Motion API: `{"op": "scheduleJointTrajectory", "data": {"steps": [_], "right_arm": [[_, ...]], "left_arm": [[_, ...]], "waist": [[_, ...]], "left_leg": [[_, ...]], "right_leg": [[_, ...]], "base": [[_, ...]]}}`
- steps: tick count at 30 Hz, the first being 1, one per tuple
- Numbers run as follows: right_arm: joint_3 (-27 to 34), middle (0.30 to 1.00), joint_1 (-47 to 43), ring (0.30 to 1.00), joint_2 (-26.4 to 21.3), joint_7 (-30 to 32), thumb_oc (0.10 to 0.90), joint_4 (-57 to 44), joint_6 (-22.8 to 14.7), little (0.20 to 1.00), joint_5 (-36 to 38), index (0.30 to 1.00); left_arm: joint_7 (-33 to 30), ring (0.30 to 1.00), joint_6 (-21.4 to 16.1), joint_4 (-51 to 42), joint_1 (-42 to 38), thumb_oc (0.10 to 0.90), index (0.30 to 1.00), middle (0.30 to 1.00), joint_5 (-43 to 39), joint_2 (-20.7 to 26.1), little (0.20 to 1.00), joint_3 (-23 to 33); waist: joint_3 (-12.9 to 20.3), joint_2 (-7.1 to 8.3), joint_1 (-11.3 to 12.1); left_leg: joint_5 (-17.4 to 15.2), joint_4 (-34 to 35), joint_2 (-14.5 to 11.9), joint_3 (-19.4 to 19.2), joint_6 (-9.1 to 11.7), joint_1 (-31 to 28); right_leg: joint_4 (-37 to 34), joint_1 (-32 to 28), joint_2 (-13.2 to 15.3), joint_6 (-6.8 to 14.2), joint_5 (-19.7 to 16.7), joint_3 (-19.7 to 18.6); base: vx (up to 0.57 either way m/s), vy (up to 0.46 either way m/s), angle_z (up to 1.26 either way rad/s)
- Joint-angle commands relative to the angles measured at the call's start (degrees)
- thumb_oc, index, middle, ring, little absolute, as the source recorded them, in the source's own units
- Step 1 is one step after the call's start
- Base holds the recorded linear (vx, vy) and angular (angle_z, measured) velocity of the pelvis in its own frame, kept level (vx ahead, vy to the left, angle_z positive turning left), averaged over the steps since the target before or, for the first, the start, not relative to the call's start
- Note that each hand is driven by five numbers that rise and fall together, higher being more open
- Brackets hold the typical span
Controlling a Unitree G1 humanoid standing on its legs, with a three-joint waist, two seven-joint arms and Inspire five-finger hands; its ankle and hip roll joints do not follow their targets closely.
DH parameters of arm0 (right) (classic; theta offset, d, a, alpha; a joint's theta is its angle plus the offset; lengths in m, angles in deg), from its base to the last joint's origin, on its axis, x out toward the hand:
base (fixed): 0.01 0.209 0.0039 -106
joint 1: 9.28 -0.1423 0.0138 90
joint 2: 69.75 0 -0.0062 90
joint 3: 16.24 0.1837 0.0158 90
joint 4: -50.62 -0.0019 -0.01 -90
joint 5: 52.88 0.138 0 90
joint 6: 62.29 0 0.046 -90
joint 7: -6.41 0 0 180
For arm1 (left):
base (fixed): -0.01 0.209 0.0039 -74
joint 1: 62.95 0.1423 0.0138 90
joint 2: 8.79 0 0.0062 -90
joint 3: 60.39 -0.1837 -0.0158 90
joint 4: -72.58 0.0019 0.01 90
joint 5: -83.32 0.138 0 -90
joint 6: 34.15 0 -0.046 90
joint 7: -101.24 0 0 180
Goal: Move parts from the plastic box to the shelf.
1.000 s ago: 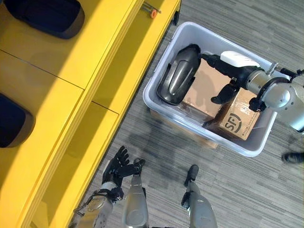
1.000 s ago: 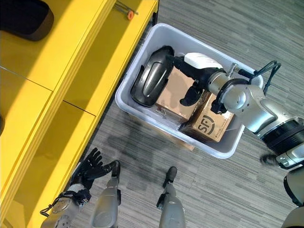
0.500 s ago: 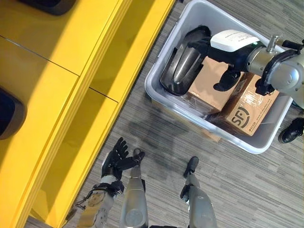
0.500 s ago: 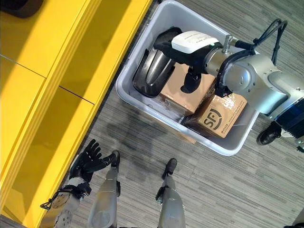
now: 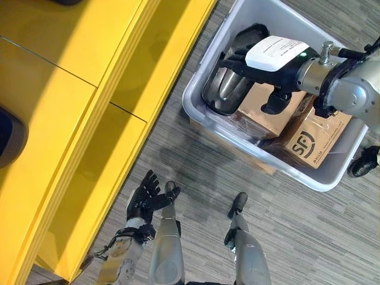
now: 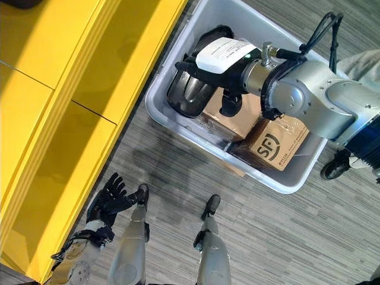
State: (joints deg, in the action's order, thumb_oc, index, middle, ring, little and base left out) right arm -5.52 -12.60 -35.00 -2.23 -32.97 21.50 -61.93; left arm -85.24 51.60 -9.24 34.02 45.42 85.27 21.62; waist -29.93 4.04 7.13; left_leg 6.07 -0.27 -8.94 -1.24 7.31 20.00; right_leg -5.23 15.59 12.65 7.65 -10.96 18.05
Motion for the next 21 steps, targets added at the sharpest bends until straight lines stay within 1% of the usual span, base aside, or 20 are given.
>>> {"op": "scheduleJointTrajectory", "data": {"steps": [1,6,9,10,14,17,21], "right_arm": [[-0.94,1.000,-11.89,1.000,-6.18,3.27,0.900,-4.22,-1.49,1.000,-4.80,1.000],[-0.94,1.000,-12.48,1.000,-5.77,3.16,0.900,-5.10,-2.19,1.000,-9.27,1.000],[-0.94,1.000,-12.60,1.000,-5.47,3.17,0.900,-4.93,-2.20,1.000,-10.17,1.000],[-0.94,1.000,-12.80,1.000,-5.32,3.01,0.900,-4.78,-2.29,1.000,-11.05,1.000],[-0.94,1.000,-13.06,1.000,-4.87,3.02,0.900,-4.42,-2.52,1.000,-12.06,1.000],[-0.94,1.000,-12.85,1.000,-4.67,2.54,0.900,-3.49,-2.84,1.000,-14.21,1.000],[-0.94,1.000,-12.40,1.000,-4.54,2.63,0.900,-2.26,-2.83,1.000,-15.38,1.000]], "left_arm": [[-0.11,1.000,-4.31,-7.64,3.66,0.900,1.000,1.000,-0.17,4.68,1.000,0.44],[-0.41,1.000,-4.50,-8.27,3.58,0.900,1.000,1.000,-0.25,6.00,1.000,1.02],[-0.50,1.000,-4.56,-8.59,3.61,0.900,1.000,1.000,-0.28,6.16,1.000,1.07],[-0.70,1.000,-4.70,-8.73,3.64,0.900,1.000,1.000,-0.45,6.48,1.000,1.25],[-0.87,1.000,-4.81,-9.10,3.76,0.900,1.000,1.000,-0.60,6.97,1.000,1.51],[-0.80,1.000,-5.03,-9.40,4.16,0.900,1.000,1.000,-0.61,8.07,1.000,1.81],[-0.96,1.000,-5.19,-9.87,4.26,0.900,1.000,1.000,-0.63,8.39,1.000,1.73]], "waist": [[0.50,2.50,1.65],[0.15,3.45,2.08],[0.14,3.55,2.17],[0.14,3.90,2.24],[0.14,4.31,2.33],[0.13,5.11,2.56],[0.13,5.16,2.65]], "left_leg": [[0.16,-0.95,-4.89,0.73,1.99,-1.19],[-0.03,-1.41,-4.67,0.76,1.98,-0.53],[0.00,-1.34,-4.67,0.81,1.97,-0.26],[0.08,-1.24,-4.63,0.80,2.03,0.04],[0.06,-1.30,-4.62,0.85,2.05,0.59],[0.10,-1.35,-4.48,1.01,2.11,1.32],[0.09,-1.53,-4.42,1.11,2.11,2.21]], "right_leg": [[14.19,6.00,4.48,1.94,5.75,-2.42],[14.55,6.63,4.71,1.99,5.79,-2.50],[14.66,7.02,4.72,2.00,5.84,-2.59],[14.64,7.26,4.69,1.99,5.90,-2.54],[14.93,8.08,4.80,1.98,5.93,-2.69],[15.08,8.84,4.84,2.03,5.94,-2.89],[15.50,10.01,4.86,1.97,6.07,-2.94]], "base": [[0.00,0.000,0.00],[0.00,0.002,0.02],[0.00,0.005,-0.03],[0.00,0.000,0.00],[0.00,0.000,0.00],[0.00,0.000,0.00],[0.00,-0.003,0.03]]}}
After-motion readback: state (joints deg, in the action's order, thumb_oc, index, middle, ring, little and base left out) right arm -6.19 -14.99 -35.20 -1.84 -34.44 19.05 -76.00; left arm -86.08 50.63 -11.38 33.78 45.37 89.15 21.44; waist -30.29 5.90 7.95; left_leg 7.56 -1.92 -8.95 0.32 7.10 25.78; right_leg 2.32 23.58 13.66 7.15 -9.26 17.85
